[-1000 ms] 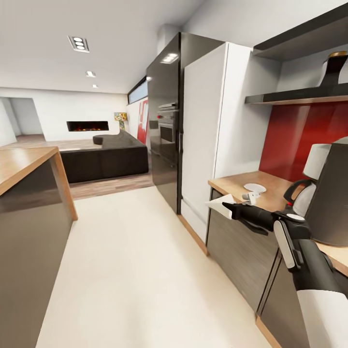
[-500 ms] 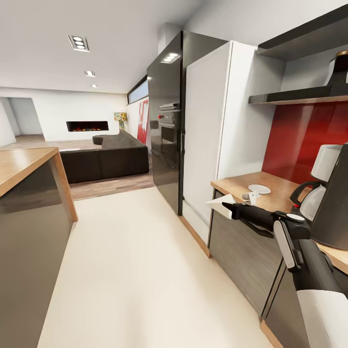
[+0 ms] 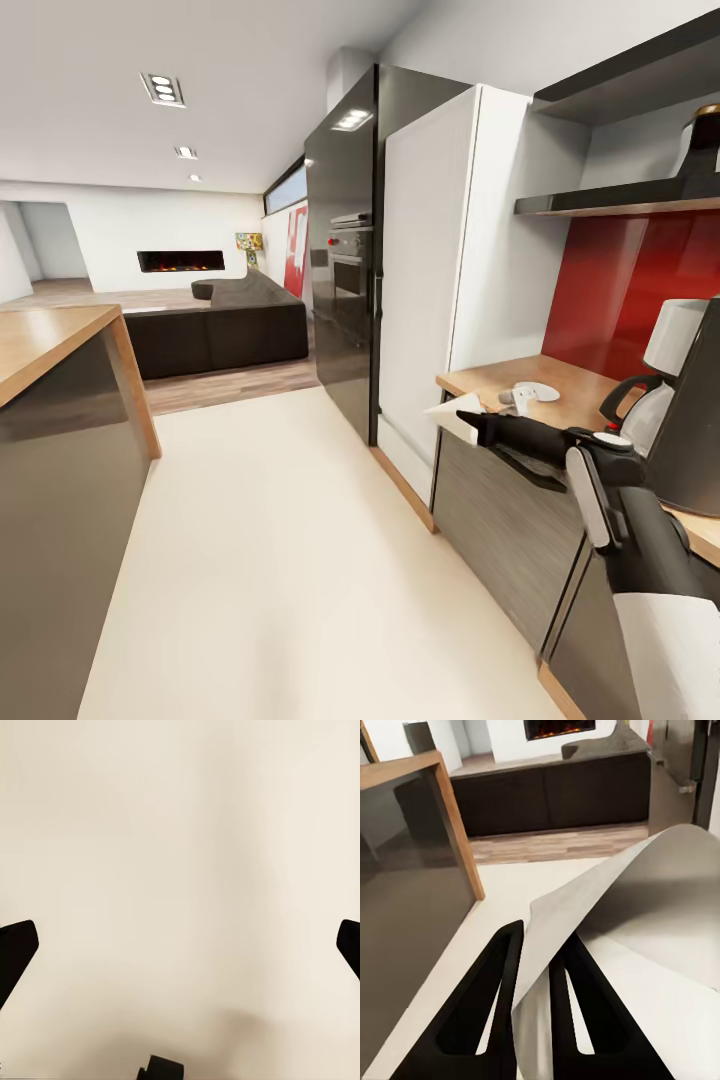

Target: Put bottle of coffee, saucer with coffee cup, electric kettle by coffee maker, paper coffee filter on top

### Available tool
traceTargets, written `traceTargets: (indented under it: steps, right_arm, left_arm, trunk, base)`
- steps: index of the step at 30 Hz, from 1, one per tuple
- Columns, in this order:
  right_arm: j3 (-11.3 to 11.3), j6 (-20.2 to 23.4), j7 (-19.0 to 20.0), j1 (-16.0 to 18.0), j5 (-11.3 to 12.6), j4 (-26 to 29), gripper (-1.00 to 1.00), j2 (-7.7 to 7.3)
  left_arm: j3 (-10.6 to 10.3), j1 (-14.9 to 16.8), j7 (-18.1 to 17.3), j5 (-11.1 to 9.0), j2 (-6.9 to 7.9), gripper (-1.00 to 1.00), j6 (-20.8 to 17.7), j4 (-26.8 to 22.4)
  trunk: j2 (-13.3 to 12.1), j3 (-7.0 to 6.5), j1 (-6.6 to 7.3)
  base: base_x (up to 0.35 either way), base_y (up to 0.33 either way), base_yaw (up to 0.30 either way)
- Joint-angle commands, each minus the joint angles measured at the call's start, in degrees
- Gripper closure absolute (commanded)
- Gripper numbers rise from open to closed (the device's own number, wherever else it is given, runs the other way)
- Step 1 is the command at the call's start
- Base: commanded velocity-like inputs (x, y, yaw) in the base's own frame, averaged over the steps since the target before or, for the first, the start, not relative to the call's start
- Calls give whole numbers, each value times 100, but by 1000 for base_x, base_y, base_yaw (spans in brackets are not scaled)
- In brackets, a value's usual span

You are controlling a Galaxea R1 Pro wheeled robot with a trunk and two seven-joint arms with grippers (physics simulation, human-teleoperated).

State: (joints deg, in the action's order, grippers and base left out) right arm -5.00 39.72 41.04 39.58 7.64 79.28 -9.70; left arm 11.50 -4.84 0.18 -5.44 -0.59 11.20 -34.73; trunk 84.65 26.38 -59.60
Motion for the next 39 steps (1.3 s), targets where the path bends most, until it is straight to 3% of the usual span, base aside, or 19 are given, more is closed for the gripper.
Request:
traceTargets:
  steps: [1,5,8,11,12,13,14,16,17,18,21,23,25,27,31,39]
  right_arm:
    - [2,181,-21,78,42,27,100,-6]
    - [19,1118,-39,636,4,91,100,-39]
    - [36,1501,-57,1107,-253,101,100,-79]
    - [101,1683,-51,1635,-1048,66,100,-136]
    - [135,1701,-48,1738,-1191,58,100,-142]
    - [285,1755,-40,2179,-1549,-64,100,-164]
    - [334,1769,-35,2410,-1640,-232,100,-197]
    - [370,1777,-25,2659,-1698,-462,100,-258]
    - [398,1783,-16,2919,-1735,-752,100,-321]
    - [427,1789,-1,3457,-1779,-1364,100,-412]
    - [448,1794,10,4023,-1801,-1910,100,-515]
    - [731,1799,15,4529,-1819,-2331,100,-626]
    - [987,1801,16,4779,-1823,-2557,100,-699]
    - [1187,1801,17,4997,-1825,-2774,100,-750]
    - [1376,1802,18,5292,-1831,-3190,100,-834]
    - [2066,1802,205,5370,-1834,-3407,100,-1032]
  left_arm:
    - [23,-1,-2,-55,-3,-100,5,-6]
    - [134,-1,-1,-60,-2,-100,10,-1]
    - [175,0,-1,-61,-2,-100,12,0]
    - [192,1,-1,-62,-2,-100,13,-7]
    - [193,1,-1,-62,-4,-100,13,-7]
    - [195,1,-2,-63,-8,-100,14,-11]
    - [195,1,-2,-63,-9,-100,14,-13]
    - [198,1,-1,-63,-10,-100,14,-14]
    - [197,0,-1,-63,-10,-100,14,-15]
    - [192,0,-5,-63,-16,-100,18,-19]
    - [188,0,-8,-63,-19,-100,21,-28]
    - [191,-2,-14,-63,-19,-100,16,-27]
    - [193,-2,-16,-63,-20,-100,15,-26]
    - [194,-2,-17,-63,-20,-100,13,-26]
    - [194,0,-18,-63,-20,-100,7,-25]
    - [195,0,-18,-63,-20,-100,1,-19]
  trunk:
    - [3,5,0]
    - [3,5,0]
    - [3,5,0]
    - [3,5,0]
    - [3,5,0]
    - [3,5,0]
    - [3,5,0]
    - [3,5,0]
    - [3,5,0]
    - [3,5,0]
    - [3,5,0]
    - [-77,-31,44]
    - [-158,-66,88]
    - [-238,-102,132]
    - [-398,-174,219]
    - [-719,-318,395]
  base:
    - [0,0,0]
    - [0,0,0]
    - [0,0,0]
    - [0,0,0]
    - [0,0,0]
    - [0,0,0]
    - [0,0,0]
    - [0,0,0]
    - [0,0,0]
    - [0,0,0]
    - [0,0,0]
    - [0,0,0]
    - [0,0,0]
    - [0,0,0]
    - [0,0,0]
    - [0,0,0]
